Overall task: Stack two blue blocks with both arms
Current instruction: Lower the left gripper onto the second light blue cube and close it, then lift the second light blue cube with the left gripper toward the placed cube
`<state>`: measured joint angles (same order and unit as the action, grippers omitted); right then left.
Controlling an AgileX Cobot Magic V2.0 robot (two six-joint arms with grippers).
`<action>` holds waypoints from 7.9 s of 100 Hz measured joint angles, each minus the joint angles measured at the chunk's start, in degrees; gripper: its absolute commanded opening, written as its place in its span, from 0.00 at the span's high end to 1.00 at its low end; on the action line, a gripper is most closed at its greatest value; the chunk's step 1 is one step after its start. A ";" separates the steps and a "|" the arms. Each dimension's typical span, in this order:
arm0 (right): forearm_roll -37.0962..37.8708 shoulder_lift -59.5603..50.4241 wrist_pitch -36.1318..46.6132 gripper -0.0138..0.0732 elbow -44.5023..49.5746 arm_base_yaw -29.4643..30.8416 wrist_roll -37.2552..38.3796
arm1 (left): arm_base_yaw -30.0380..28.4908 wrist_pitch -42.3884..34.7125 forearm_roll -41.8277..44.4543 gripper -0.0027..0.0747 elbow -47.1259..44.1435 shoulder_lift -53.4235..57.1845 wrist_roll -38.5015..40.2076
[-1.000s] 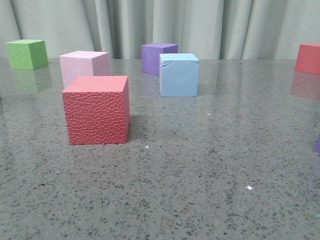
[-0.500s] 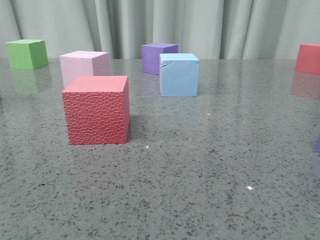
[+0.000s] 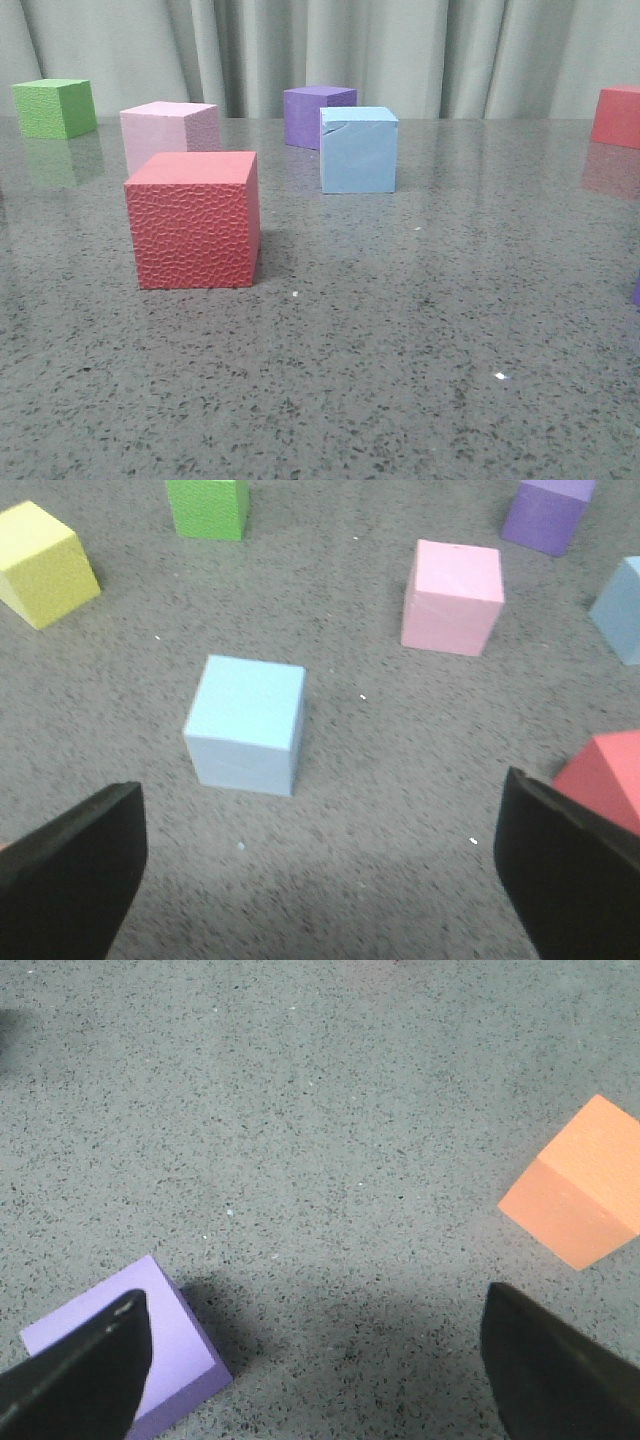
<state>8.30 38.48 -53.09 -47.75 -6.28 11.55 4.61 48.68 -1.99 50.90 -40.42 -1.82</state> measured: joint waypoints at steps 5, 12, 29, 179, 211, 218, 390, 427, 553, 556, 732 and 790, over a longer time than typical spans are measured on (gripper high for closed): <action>0.00 0.00 0.02 0.09 0.00 0.00 0.00 | 0.00 0.00 0.95 0.10 1.91 -2.81 0.00; 0.00 0.00 0.26 0.09 0.00 0.00 0.00 | 0.00 0.24 1.99 0.10 4.75 -6.99 -0.76; 0.00 0.00 0.39 0.09 0.00 0.00 0.00 | 0.00 1.49 1.99 0.10 11.25 -17.04 -3.99; 0.00 0.00 0.39 0.09 0.00 0.00 -0.03 | 0.00 5.03 3.32 0.10 19.27 -43.72 -10.33; 0.00 0.00 0.39 0.09 0.00 0.00 -0.03 | -1.12 5.32 3.75 0.10 19.27 -43.75 -10.33; 0.00 0.00 0.39 0.09 0.00 0.00 -0.03 | -1.15 5.46 3.75 0.10 19.27 -43.75 -10.33; 0.00 0.00 0.39 0.09 0.00 0.00 -0.14 | -1.15 8.77 3.42 0.39 19.27 -48.02 -10.33; 0.00 0.00 0.39 0.09 0.00 0.00 -0.14 | -1.15 8.90 3.42 0.65 19.36 -48.02 -10.33; 0.00 0.00 0.88 0.09 0.00 0.00 -0.14 | 4.40 19.27 -12.22 0.65 47.37 -50.50 -19.16; 0.00 0.00 0.88 0.09 0.00 0.00 -0.14 | 5.31 19.27 -12.31 0.65 48.27 -51.22 -19.65; 0.00 0.00 1.18 0.09 0.00 0.00 -0.14 | 20.41 23.63 -22.09 0.65 76.29 -75.24 -44.67; 0.00 0.00 1.30 0.09 0.00 0.00 -0.14 | 24.18 23.63 -19.94 0.65 76.32 -77.51 -53.43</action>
<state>8.30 38.48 -51.79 -47.75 -6.28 11.41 28.79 72.31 -21.93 127.22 -117.94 -55.24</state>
